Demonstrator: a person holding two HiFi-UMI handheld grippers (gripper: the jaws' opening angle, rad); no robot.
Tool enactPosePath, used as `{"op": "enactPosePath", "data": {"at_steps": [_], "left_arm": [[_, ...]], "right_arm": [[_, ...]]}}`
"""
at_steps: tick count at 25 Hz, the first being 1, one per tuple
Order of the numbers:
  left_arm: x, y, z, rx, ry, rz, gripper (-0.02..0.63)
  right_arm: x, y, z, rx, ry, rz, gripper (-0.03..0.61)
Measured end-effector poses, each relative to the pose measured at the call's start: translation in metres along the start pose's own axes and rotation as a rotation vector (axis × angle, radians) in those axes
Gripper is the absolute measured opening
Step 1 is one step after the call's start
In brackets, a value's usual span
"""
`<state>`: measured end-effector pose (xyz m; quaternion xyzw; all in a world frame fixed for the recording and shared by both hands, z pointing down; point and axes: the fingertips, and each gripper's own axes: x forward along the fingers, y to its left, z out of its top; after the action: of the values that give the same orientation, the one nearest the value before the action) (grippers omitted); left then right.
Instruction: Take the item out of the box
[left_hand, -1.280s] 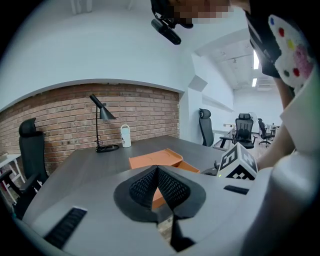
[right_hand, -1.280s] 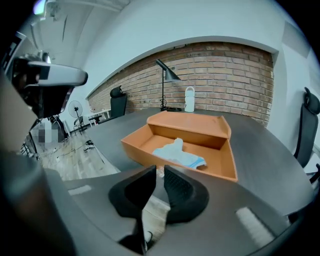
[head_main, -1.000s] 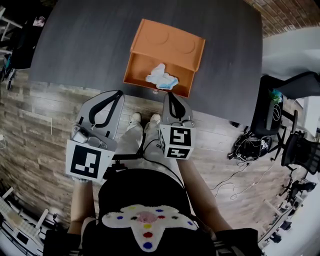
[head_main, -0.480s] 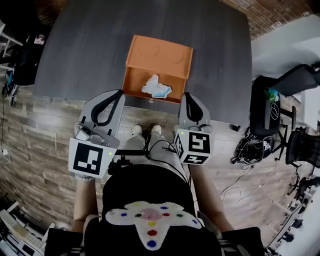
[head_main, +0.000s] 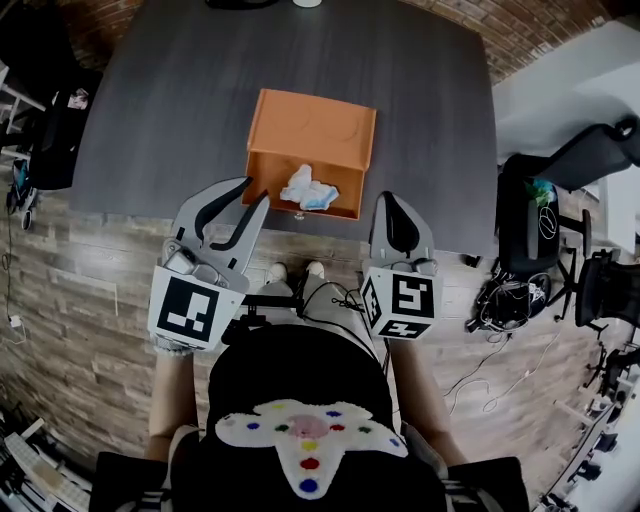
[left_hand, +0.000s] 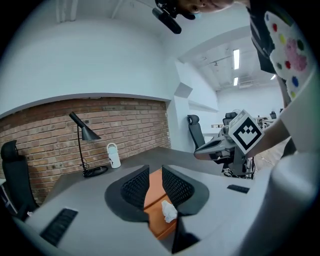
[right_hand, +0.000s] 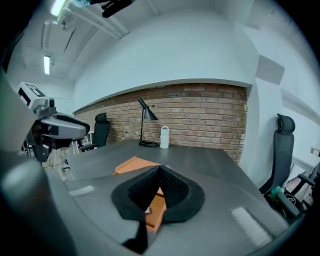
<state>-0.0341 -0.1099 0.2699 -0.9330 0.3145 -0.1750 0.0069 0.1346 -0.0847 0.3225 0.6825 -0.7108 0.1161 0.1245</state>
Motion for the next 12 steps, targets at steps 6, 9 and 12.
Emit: {"op": "enactPosePath", "data": {"at_steps": [6, 9, 12], "left_arm": [[0.029, -0.010, -0.003, 0.044, 0.032, -0.059, 0.072], [0.034, -0.012, -0.014, 0.052, 0.049, -0.098, 0.077], [0.046, -0.019, -0.027, 0.074, 0.090, -0.153, 0.081]], "right_arm": [[0.000, -0.020, 0.001, 0.016, -0.002, -0.011, 0.009], [-0.002, -0.015, 0.002, 0.023, -0.002, -0.017, 0.009], [-0.004, -0.020, 0.000, 0.045, 0.000, -0.027, 0.009]]}}
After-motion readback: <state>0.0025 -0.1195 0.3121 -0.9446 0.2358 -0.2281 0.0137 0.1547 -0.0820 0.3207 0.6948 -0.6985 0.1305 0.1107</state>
